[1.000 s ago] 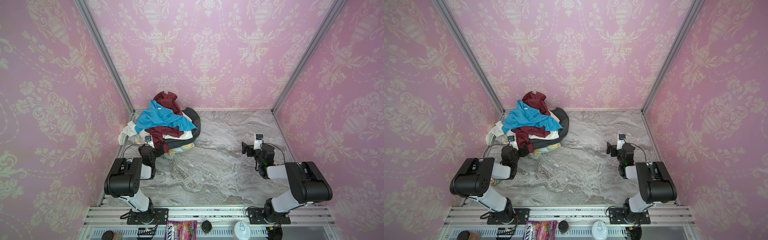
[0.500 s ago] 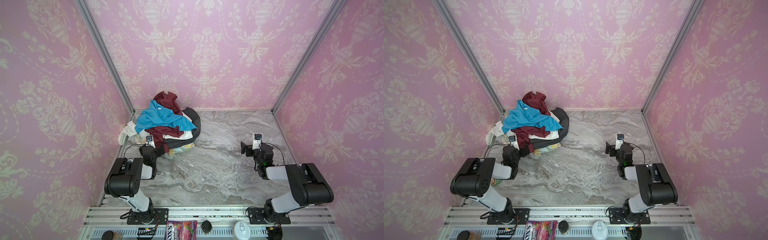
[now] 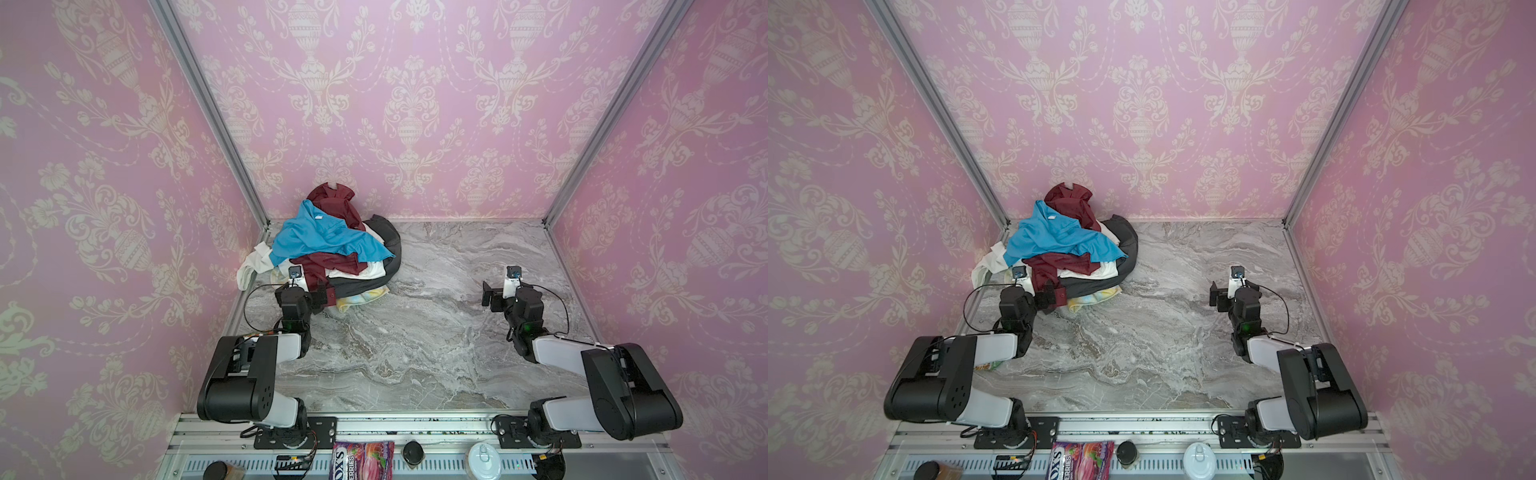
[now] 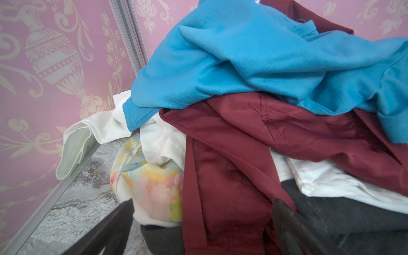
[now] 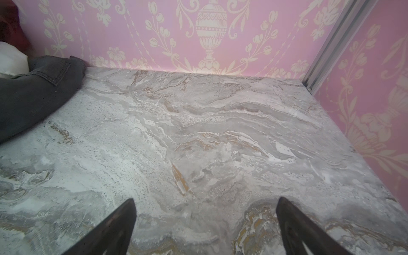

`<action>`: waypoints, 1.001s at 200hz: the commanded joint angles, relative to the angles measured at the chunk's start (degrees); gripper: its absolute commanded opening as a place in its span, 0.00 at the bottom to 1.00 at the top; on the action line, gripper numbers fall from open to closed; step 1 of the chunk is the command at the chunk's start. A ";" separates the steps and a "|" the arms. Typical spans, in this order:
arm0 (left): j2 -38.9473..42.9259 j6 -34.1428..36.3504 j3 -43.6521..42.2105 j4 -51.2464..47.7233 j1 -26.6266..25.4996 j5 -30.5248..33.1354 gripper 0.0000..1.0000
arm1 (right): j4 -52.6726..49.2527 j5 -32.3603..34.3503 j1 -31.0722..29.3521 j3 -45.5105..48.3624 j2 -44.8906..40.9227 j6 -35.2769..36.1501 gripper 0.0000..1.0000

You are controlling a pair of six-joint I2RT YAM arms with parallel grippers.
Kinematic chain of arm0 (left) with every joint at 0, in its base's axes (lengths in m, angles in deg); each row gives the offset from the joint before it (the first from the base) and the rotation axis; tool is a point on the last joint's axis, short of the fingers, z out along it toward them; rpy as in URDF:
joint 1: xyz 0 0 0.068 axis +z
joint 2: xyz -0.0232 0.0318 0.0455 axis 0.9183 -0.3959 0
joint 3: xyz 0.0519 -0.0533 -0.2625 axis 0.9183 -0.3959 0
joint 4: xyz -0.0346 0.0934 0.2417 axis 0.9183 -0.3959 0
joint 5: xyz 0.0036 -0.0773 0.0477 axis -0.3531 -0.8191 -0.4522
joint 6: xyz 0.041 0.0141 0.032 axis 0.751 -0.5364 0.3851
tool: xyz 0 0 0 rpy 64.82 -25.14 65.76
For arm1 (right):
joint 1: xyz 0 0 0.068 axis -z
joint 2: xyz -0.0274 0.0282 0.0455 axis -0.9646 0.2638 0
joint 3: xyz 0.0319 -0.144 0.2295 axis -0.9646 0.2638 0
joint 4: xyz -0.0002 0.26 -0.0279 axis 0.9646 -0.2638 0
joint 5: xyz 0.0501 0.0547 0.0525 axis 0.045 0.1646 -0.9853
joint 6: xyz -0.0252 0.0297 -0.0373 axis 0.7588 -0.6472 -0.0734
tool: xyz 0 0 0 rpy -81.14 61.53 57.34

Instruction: Pick out a specific cloth from the pile

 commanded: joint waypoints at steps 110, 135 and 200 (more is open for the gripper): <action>12.83 -9.06 25.36 -50.38 -2.97 -1.13 0.86 | -10.88 3.16 -1.05 -3.98 -8.71 -4.77 0.99; 11.56 -8.54 30.20 -58.71 -7.01 -2.84 0.79 | -12.00 0.36 -1.34 -4.89 -8.46 -5.73 0.98; 4.16 -8.09 37.52 -69.07 -19.75 -3.56 0.66 | -13.59 -2.29 -2.48 -6.39 -6.74 -6.43 0.97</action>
